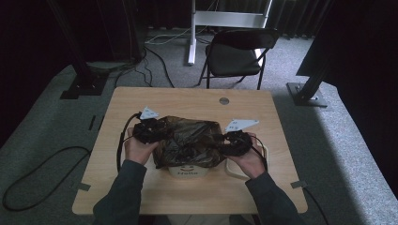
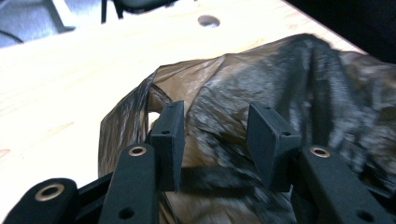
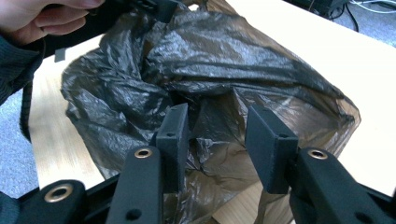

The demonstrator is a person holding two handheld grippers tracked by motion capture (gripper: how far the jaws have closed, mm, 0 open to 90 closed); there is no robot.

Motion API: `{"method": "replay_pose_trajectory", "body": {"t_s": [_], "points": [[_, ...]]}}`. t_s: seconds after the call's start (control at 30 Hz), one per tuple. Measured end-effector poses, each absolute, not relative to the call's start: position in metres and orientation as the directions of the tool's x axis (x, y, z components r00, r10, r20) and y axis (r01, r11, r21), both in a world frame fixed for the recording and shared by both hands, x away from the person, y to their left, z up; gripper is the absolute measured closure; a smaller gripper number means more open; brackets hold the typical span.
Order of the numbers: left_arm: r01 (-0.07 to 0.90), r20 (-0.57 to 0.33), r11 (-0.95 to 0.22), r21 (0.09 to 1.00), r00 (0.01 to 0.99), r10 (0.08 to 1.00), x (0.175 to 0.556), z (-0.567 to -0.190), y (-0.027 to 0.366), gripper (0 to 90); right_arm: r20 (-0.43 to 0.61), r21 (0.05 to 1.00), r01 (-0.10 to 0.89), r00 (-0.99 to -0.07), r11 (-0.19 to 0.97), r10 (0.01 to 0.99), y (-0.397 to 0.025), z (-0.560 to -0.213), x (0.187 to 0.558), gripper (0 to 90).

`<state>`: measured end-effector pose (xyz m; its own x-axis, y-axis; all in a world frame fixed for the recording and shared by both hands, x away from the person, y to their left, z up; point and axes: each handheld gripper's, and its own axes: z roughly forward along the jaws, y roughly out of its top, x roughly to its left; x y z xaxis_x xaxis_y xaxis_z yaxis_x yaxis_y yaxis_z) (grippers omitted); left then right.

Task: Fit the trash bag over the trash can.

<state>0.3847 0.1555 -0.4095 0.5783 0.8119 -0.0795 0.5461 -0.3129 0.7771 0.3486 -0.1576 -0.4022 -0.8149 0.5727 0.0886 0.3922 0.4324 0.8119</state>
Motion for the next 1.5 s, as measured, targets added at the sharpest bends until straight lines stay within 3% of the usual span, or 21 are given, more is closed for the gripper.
{"method": "replay_pose_trajectory", "body": {"t_s": [0.23,0.4,0.63,0.9,1.13,1.5], "points": [[0.557,-0.094,-0.277,0.783,0.546,0.833,0.396,-0.416,0.155,76.3,0.095,0.803,0.404,-0.812,0.438,0.575,-0.16,-0.407,0.35,63.0],[0.552,-0.094,-0.268,0.79,0.54,0.836,0.401,-0.415,0.154,86.9,0.111,0.797,0.413,-0.817,0.44,0.565,-0.161,-0.41,0.35,70.2],[0.559,-0.169,-0.18,0.81,0.516,0.84,0.405,-0.415,0.165,87.4,0.123,0.791,0.416,-0.827,0.449,0.549,-0.163,-0.411,0.348,80.1],[0.55,-0.188,-0.132,0.825,0.487,0.853,0.406,-0.412,0.173,88.6,0.115,0.785,0.407,-0.837,0.467,0.536,-0.161,-0.413,0.347,88.2],[0.613,-0.227,-0.101,0.784,0.435,0.871,0.423,-0.425,0.184,88.9,0.112,0.779,0.405,-0.841,0.478,0.53,-0.16,-0.414,0.347,89.3],[0.686,-0.252,-0.136,0.715,0.434,0.865,0.431,-0.458,0.184,86.7,0.111,0.773,0.402,-0.848,0.491,0.519,-0.162,-0.416,0.344,89.3]]}}
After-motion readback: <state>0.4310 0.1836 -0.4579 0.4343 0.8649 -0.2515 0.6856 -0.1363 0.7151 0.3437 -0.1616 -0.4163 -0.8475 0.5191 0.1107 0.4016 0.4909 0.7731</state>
